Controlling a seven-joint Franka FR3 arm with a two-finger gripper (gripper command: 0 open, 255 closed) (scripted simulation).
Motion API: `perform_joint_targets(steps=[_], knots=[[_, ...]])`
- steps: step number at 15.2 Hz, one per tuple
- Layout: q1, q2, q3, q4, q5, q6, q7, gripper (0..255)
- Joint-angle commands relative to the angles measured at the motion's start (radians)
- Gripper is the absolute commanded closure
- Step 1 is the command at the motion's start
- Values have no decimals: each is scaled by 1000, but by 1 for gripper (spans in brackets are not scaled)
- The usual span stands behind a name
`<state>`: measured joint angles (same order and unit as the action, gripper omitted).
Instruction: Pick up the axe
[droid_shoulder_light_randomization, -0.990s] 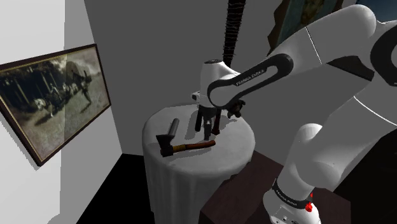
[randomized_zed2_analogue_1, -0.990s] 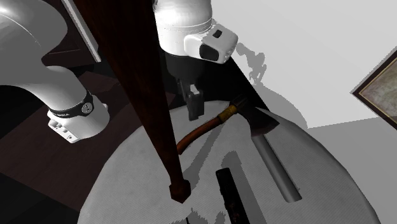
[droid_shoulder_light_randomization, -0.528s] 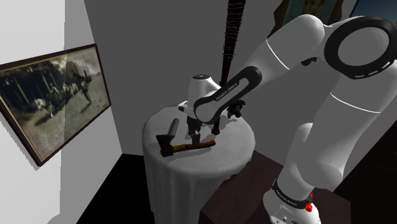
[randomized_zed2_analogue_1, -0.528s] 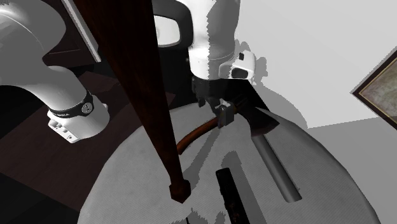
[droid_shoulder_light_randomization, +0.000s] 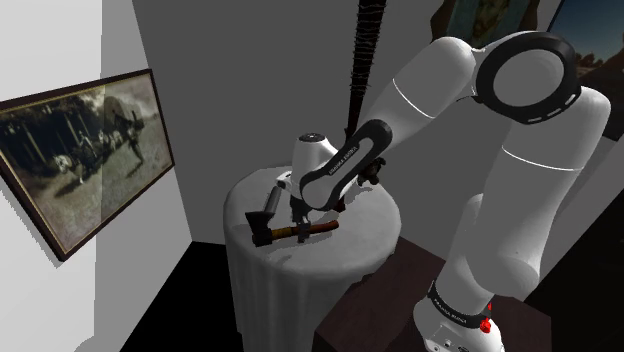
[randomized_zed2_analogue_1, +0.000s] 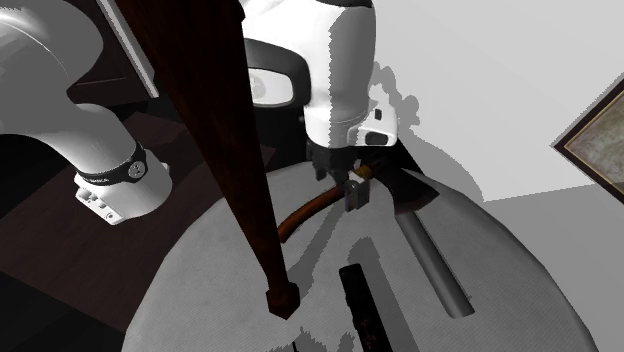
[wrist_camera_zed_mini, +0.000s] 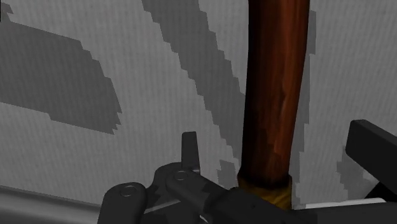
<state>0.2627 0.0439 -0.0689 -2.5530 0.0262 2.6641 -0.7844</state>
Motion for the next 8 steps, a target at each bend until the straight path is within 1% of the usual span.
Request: perform_joint_targets(steps=[1,2,8], knots=[[0,9,0,-2,2,11,-1,0],[0,9,0,-3,2,13,-2,255],[0,9,0,-3,2,12,-2,255]])
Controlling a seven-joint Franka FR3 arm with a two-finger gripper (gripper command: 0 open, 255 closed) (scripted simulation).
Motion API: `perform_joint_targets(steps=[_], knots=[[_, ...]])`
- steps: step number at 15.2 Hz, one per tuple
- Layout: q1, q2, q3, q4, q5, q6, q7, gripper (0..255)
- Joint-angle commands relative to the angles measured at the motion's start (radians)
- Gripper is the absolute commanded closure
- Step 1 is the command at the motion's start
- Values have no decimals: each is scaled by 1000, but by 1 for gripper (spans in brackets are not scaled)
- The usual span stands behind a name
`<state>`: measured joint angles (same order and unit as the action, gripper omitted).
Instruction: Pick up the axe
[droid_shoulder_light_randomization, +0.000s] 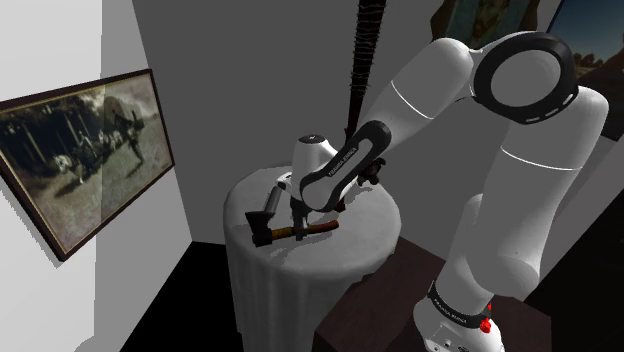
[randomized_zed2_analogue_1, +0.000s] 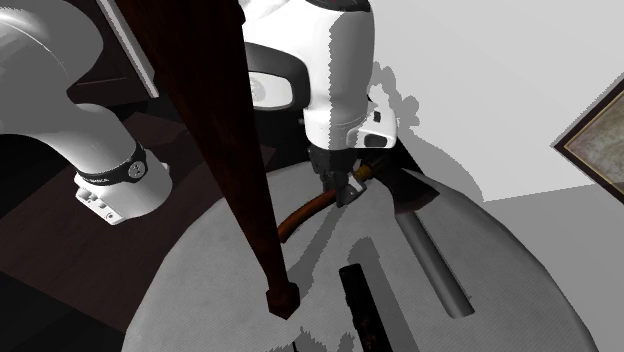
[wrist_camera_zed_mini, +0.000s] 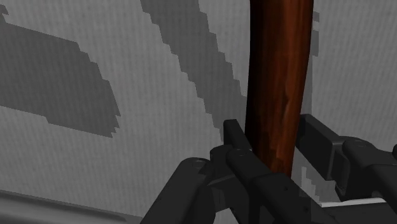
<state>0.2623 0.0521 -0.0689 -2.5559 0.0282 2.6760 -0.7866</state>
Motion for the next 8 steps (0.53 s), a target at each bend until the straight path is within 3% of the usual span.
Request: perform_joint_targets(steps=[1,8], knots=[[0,1,0,0,0,1,0,255],[0,-66,-1,9,-12,-75,10,255]])
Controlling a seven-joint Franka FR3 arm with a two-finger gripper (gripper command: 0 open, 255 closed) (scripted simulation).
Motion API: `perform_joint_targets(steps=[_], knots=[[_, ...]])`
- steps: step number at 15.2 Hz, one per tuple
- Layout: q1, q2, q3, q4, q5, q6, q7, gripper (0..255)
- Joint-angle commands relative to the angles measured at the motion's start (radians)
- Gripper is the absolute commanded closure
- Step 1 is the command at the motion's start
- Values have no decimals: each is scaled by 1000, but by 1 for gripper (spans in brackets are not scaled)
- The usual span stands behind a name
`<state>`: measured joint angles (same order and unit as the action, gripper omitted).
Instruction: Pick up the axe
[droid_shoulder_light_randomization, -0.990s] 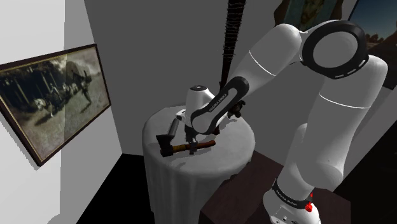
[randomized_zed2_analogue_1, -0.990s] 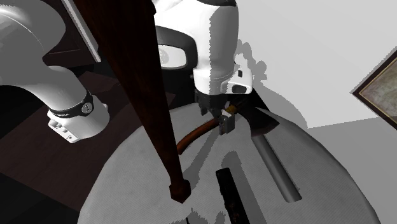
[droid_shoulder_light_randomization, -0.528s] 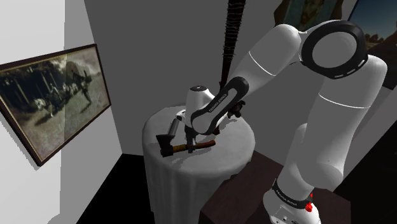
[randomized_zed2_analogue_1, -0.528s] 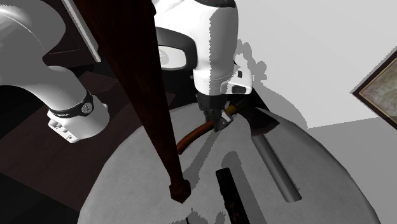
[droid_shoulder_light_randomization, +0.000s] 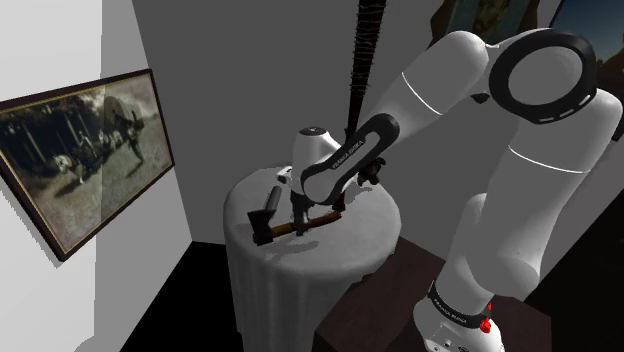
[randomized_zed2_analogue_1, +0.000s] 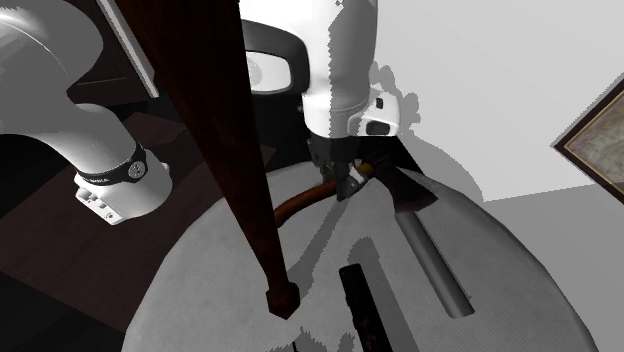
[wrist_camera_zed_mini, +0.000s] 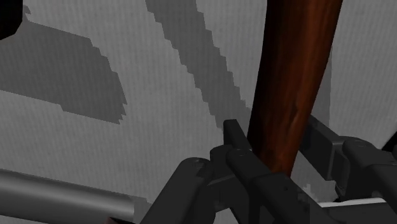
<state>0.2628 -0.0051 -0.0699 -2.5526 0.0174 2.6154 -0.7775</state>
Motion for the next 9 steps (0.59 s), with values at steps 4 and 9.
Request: perform_joint_targets(steps=[4,9], knots=[[-1,-57,0,17,-9,-74,7,255],[-2,-113,0,37,-16,-149,12,255]])
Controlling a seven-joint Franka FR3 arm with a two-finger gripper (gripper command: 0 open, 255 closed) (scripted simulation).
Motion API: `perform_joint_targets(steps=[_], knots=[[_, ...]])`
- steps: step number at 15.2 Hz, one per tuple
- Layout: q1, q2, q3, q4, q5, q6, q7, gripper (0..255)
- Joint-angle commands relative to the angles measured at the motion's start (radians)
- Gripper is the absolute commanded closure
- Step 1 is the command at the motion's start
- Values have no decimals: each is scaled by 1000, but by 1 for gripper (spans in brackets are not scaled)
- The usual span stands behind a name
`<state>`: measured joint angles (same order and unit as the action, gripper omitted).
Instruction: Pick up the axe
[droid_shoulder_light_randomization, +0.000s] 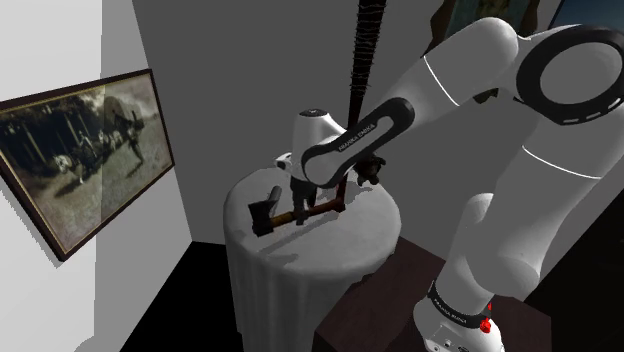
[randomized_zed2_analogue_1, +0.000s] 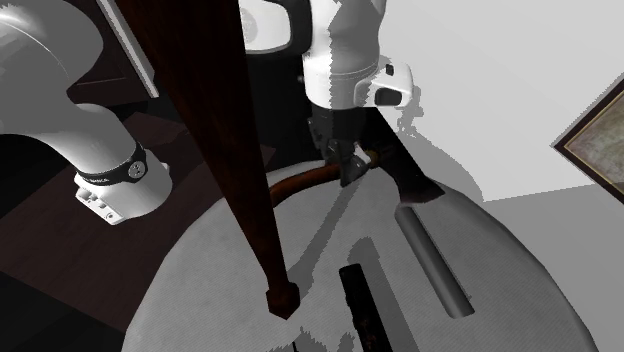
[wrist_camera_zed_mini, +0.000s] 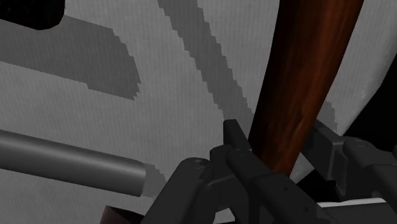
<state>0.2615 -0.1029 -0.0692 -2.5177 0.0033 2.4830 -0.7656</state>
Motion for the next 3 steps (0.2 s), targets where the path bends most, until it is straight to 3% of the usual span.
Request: perform_joint_targets(steps=[1,3], knots=[[-1,-26,0,7,-3,-32,1,255],[-1,-27,0,7,-3,-34,1,255]])
